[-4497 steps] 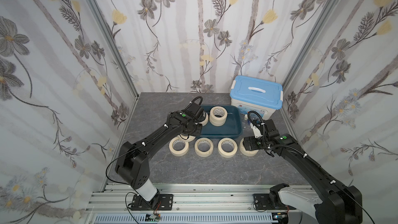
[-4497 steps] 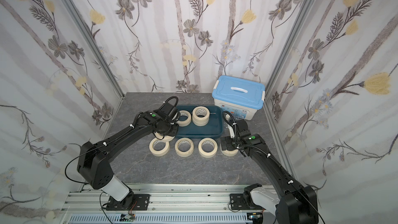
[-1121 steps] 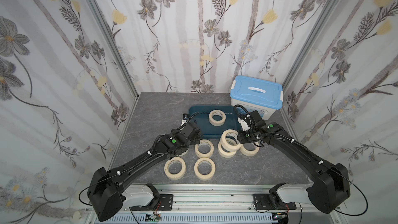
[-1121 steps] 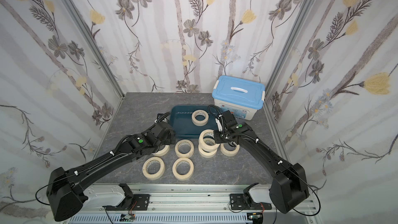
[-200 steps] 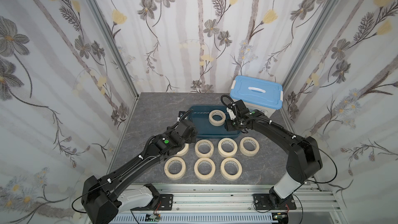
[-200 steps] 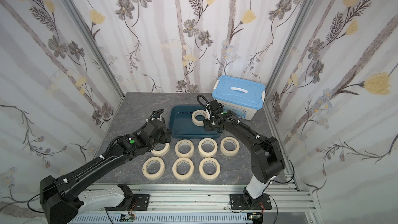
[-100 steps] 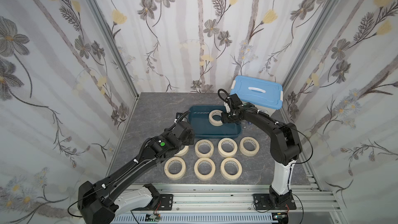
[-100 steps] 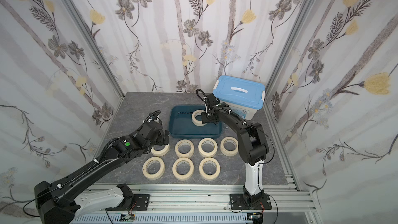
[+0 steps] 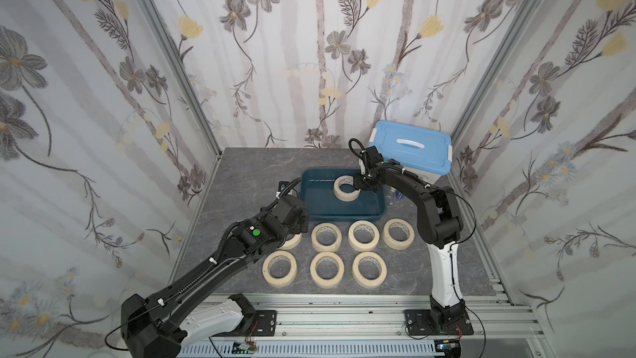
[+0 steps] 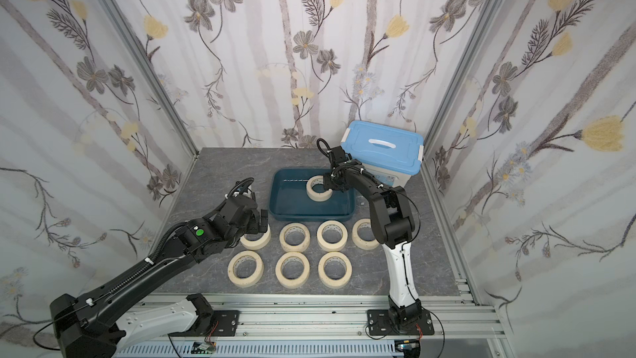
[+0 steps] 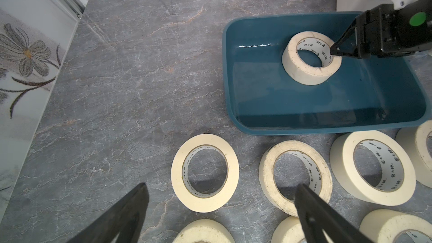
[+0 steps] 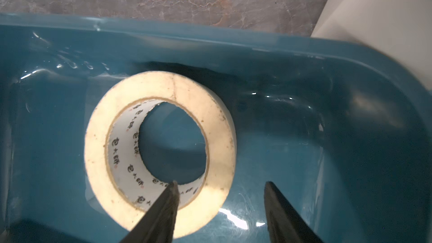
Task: Take out the art tape in the storage box
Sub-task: Pick up the art tape from the storage box.
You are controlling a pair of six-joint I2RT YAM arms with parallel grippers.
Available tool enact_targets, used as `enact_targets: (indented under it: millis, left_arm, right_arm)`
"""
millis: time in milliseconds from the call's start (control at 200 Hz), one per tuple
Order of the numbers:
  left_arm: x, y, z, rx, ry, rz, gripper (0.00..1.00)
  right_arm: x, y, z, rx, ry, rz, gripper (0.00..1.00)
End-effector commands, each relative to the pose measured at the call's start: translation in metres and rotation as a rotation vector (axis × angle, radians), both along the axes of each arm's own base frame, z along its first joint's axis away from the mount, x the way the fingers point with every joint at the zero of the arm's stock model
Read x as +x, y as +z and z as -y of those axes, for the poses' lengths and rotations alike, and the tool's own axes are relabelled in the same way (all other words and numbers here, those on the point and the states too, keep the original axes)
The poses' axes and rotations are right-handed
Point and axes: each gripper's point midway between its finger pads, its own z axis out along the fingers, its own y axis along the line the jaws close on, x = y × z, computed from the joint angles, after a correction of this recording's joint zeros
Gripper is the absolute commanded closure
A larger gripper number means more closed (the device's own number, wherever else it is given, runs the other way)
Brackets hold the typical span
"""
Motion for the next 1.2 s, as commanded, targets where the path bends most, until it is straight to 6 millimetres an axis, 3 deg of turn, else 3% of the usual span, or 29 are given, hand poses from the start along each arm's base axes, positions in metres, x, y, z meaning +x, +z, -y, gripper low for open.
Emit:
enact_targets:
  millis: [0, 465, 949, 1194]
  left_arm:
    - [0.001, 0.001, -0.003, 0.005, 0.011, 0.006, 0.0]
    - [0.002, -0.001, -0.001, 0.014, 0.007, 0.001, 0.0]
    - [0.001, -0.004, -0.003, 0.016, 0.013, -0.001, 0.0]
    - [0.001, -0.005, -0.004, 0.014, 0.019, 0.002, 0.0]
  right_arm:
    - [0.007, -0.001, -0.002, 0.015, -0.021, 0.004, 0.4]
    - [0.016, -0.023, -0.005, -0.003, -0.021, -0.035, 0.51]
    - [0.015, -0.015, -0.004, -0.012, -0.005, -0.031, 0.75]
    - [0.013, -0.006, -0.006, -0.017, 0.007, -0.018, 0.78]
